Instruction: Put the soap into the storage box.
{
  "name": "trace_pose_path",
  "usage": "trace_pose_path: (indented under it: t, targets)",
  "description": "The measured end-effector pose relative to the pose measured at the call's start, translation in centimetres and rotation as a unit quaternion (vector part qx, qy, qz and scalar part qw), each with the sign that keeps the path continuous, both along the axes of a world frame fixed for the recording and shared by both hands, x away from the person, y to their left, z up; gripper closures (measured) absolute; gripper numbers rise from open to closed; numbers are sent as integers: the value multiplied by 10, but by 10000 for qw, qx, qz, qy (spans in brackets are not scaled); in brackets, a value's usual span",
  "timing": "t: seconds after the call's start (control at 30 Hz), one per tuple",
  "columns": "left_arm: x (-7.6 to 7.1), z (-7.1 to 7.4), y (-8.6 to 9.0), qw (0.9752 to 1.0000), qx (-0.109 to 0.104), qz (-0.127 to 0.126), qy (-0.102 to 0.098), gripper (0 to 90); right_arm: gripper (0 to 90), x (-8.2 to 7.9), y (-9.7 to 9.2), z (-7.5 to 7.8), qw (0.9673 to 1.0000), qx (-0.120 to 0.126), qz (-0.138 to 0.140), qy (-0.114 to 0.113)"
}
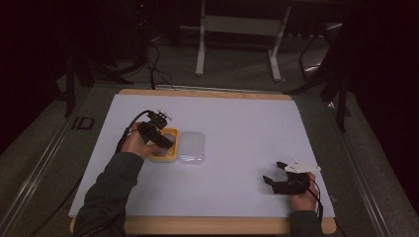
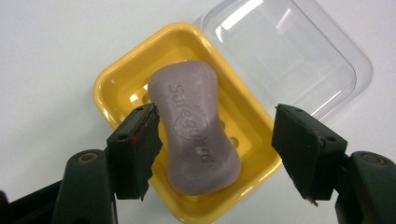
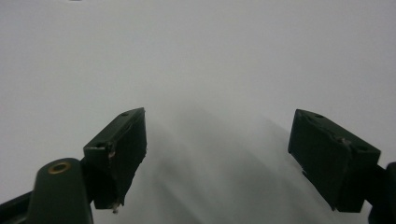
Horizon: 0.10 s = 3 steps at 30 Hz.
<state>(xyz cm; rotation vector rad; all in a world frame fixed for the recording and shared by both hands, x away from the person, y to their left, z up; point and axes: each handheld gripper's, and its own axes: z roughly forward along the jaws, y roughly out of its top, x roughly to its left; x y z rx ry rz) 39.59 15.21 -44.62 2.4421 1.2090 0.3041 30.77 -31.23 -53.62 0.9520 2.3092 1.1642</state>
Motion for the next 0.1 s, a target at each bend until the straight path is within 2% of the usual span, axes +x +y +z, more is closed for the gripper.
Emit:
trace_pose_path:
  t: [0.1]
  targets:
    - [-9,-2,-6,9996,-109,-124,-221,330,190,0,0,0,10000,0,1,8]
